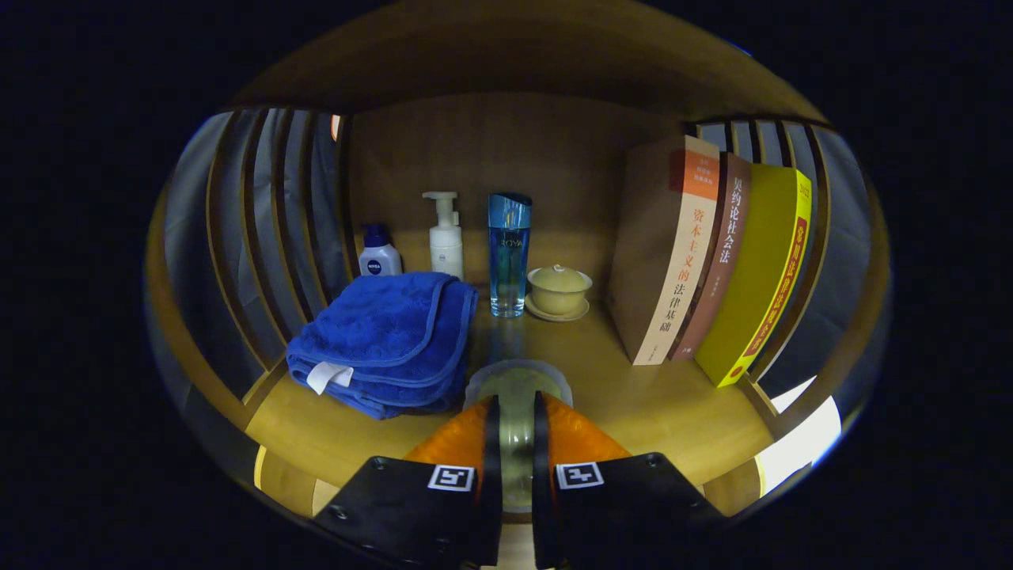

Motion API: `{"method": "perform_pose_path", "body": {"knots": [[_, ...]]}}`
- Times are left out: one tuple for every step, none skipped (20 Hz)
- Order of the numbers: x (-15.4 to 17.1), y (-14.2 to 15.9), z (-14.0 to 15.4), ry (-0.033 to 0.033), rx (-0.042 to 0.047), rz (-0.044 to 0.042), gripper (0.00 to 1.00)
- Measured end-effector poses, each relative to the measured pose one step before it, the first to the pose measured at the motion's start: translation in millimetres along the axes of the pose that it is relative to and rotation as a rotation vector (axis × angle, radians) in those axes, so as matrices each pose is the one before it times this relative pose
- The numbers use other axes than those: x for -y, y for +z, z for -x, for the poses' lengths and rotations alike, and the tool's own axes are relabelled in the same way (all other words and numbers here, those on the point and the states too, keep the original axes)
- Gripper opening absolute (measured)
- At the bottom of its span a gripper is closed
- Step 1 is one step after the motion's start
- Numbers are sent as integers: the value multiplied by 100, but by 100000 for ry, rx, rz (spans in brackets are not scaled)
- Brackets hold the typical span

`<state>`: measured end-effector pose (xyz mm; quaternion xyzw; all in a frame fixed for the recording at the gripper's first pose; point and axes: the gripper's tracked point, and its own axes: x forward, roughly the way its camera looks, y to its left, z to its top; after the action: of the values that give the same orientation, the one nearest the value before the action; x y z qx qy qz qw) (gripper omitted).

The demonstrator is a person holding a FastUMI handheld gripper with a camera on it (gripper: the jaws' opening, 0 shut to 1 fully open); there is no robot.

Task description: Pull open the drawer, take out the items inside it, and place them on the countertop above the cabinet.

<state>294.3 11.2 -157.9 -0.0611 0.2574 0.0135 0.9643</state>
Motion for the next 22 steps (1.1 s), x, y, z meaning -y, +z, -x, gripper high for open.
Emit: {"method": "perform_pose_path", "body": {"knots": [[101,-107,-100,-222,-619,-100,27],[267,-324,-314,-623,-930,-702,28],[-57,-266,-100,417,-457,-1096,29],[-295,-617,-53,1027,-869,-1767,31],[-249,-583,-30,1761,-1677,-2816,34],[85,-426,-23,336,-903,-2287,36],[114,-10,147,-131,513,-2121,36],[99,254,-76,-471,1199,-871,37],[128,-171,19,-27,-65,-236,38],[12,-105,-65,149,-326,57,39],[-142,-88,81,587,-270,-177,48],[-394,-113,4,1533,-297,-116,58],[-215,49,-60,626,791,439,67],[-62,387,43,66,1230,580,77],[-104,426,274,-9,1740,604,81],[-332,453,179,551,1820,581,86],[-360,420,321,793,1327,980,90],[-266,431,489,618,1043,791,93],[-215,418,635,95,1134,683,95],[-15,566,545,-320,1708,334,96],[-170,519,737,145,1632,-205,97],[-222,385,835,273,867,-142,97]]}}
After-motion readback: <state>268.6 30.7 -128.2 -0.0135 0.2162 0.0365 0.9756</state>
